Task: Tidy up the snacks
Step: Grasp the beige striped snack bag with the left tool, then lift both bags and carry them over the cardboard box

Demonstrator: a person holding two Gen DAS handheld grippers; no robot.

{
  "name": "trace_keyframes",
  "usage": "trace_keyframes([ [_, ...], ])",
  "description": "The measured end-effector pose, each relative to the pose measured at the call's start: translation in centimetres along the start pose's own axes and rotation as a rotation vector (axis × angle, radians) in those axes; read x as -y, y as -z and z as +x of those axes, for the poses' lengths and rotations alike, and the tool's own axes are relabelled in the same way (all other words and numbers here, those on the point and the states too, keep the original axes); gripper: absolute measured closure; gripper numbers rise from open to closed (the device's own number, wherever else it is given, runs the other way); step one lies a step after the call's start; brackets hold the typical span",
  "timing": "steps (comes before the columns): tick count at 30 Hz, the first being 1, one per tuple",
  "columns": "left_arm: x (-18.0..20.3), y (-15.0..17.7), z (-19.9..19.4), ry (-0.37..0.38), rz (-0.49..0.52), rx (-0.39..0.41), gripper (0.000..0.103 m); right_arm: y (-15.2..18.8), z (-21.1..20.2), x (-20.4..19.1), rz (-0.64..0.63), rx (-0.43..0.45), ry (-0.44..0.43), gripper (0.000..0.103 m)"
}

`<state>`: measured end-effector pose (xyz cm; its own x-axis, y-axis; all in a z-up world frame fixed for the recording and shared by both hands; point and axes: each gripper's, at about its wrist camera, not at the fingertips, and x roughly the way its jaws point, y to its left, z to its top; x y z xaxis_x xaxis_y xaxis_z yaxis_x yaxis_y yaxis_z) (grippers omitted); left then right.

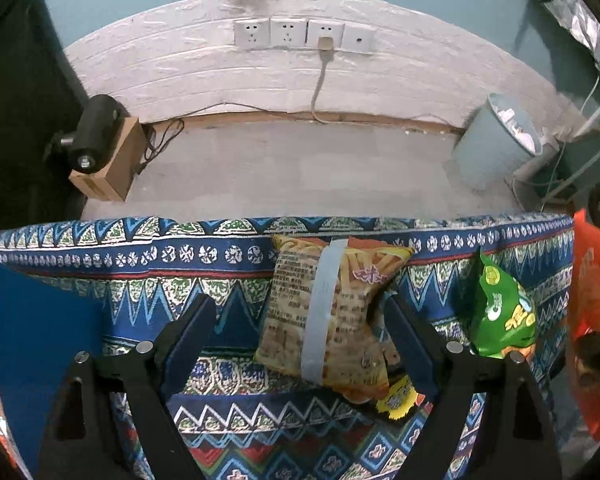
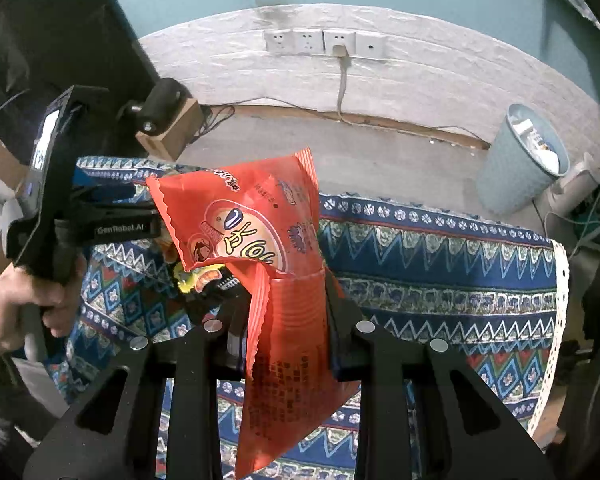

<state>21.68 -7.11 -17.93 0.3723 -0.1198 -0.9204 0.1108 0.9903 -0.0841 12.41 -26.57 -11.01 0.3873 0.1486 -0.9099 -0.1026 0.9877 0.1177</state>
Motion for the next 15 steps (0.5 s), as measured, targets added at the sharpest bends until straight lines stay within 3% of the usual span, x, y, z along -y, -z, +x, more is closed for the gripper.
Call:
trace_keyframes([
  [1,0.0,0.0,0.0,0.006,-0.01,0.005,0.019,0.1,0.1,0.1,0.001,-0.002,0.002,0.077],
  [3,-0.1,0.2,0.0,0.025,-0.023,0.011,0.047,0.2,0.3,0.3,0.004,-0.007,0.008,0.077],
  [4,-0.1,0.2,0.1,0.033,-0.022,0.001,0.055,0.3,0.4,0.4,0.005,-0.01,0.01,0.077],
  [9,0.3,0.6,-0.5,-0.027,0.04,0.021,0.066,0.4,0.7,0.7,0.013,-0.018,0.017,0.077],
  [15,-0.1,1.2,-2.6,-0.073,0.065,0.066,0.067,0.5,1.0,0.8,0.016,-0.02,0.031,0.077],
])
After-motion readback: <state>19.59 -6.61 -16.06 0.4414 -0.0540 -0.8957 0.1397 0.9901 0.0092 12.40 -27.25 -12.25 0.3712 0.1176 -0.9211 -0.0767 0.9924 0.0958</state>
